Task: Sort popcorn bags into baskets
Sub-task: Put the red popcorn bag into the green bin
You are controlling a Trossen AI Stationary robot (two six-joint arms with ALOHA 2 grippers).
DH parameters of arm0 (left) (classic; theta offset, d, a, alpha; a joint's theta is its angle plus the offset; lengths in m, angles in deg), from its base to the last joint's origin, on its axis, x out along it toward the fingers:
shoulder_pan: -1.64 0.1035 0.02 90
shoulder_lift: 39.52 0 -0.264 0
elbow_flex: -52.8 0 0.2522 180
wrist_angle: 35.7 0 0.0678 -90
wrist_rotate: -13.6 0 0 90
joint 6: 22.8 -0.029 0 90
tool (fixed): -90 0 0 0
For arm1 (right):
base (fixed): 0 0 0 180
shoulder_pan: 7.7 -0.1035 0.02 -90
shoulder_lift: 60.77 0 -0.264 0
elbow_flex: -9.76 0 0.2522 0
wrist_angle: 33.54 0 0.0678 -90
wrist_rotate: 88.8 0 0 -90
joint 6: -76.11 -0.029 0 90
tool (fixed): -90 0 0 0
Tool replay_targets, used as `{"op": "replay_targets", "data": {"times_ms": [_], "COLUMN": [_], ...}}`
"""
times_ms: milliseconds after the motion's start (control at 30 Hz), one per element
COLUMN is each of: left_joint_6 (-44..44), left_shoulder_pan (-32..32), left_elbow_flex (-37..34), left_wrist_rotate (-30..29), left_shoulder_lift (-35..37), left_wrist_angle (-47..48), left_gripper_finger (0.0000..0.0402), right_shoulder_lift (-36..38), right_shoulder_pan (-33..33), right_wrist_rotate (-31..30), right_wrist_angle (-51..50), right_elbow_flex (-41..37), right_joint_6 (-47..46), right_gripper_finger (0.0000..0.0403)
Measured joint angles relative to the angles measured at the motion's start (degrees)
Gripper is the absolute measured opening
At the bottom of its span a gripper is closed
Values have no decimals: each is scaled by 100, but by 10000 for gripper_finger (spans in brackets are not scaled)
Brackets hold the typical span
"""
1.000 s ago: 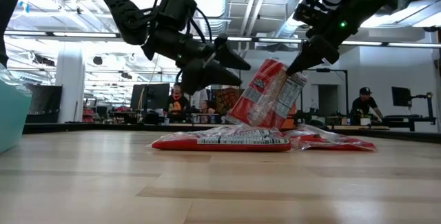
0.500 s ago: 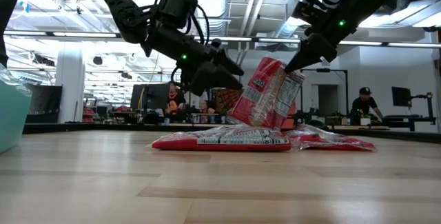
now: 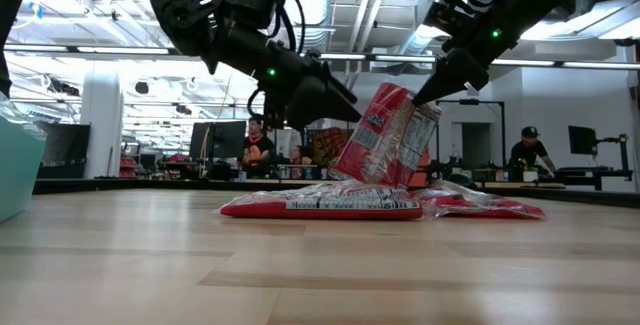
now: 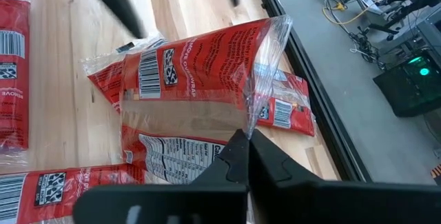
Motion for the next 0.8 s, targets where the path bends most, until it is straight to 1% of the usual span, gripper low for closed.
{"op": "replay_targets", "data": {"times_ms": [133, 267, 467, 567, 633, 800], "left_joint_6": [-35, -35, -37, -39, -39, -72], "left_shoulder_pan": [9, -11, -15, -1, 23, 35], "left_elbow_flex": [0, 0, 0, 2, 1, 258], "left_wrist_rotate": [-112, 27, 34, 27, 6, 29], "left_shoulder_lift": [0, 0, -2, -2, -4, -4], "left_wrist_angle": [107, 108, 352, 563, 544, 766], "left_gripper_finger": [307, 307, 307, 307, 307, 307], "right_shoulder_lift": [0, 0, -1, -1, -1, -2], "right_shoulder_pan": [-2, 0, -1, -2, 0, 0], "right_wrist_rotate": [9, 9, 11, 14, 15, 22], "right_wrist_angle": [18, 29, 46, 48, 48, 55], "right_elbow_flex": [0, 0, 0, 0, 0, 0], "right_joint_6": [-2, -1, 71, 114, 116, 133], "right_gripper_finger": [15, 12, 19, 18, 16, 16]}}
